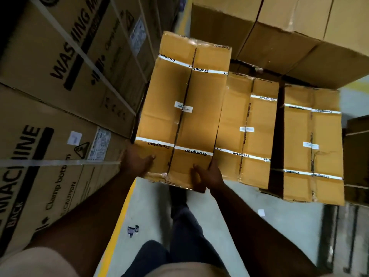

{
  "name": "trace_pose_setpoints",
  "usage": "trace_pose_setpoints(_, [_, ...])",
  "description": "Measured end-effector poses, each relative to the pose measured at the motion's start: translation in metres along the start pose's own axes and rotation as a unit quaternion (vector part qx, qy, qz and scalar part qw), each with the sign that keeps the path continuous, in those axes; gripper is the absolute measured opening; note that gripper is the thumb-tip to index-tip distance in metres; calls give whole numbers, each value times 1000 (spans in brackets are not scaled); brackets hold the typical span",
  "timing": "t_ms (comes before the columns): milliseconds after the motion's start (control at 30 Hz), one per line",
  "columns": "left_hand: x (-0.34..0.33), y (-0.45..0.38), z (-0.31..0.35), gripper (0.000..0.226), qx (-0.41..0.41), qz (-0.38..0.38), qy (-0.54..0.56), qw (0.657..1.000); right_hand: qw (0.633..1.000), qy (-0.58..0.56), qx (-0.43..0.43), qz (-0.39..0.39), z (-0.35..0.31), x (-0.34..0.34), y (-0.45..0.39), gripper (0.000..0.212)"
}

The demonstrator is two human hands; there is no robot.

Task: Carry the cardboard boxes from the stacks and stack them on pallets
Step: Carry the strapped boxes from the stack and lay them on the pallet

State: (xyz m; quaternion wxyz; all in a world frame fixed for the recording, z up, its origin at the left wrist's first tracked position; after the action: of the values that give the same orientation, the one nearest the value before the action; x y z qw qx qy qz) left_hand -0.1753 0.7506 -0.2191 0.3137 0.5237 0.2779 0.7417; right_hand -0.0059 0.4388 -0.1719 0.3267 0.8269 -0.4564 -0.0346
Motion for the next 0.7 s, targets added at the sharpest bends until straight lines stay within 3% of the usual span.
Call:
trace_pose_setpoints(100, [15,30,29,93,-34,-32,52,998,999,-40,-36,8,5,1,-5,81])
trace_pose_setpoints(133, [14,29,30,87,-36,-43,69,996,998,-44,-39,14,6,2,-8,78])
trace_pose_setpoints(233, [12,8,19,104,-36,-56,94,993,999,-24,-24,-14,3,1,-11,69])
trace_pose_setpoints(300, [3,-1,12,102,-35,-94,111,989,999,-13,-8,-33,-2,1,-11,64])
trace_pose_setpoints(467, [4,53,25,101,-94,-98,132,982,999,-38,32,11,-21,27,12,39])
trace_pose_setpoints(700, [-3,166,-35,88,-123,-86,174,973,996,-20,85,1,-11,67,103,51])
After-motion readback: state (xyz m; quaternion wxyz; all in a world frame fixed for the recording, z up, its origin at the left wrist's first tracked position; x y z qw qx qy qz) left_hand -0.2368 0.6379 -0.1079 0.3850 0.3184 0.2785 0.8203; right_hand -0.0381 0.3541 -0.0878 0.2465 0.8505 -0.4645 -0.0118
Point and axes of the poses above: each hand's wrist, its own y-axis away from the middle knuckle, its own x-axis out of the back of the hand, z = x × y, the point moved 8 cm from there along -y, towards the middle knuckle, and after that the axes turned 11 degrees about x, right-handed, at the moved point
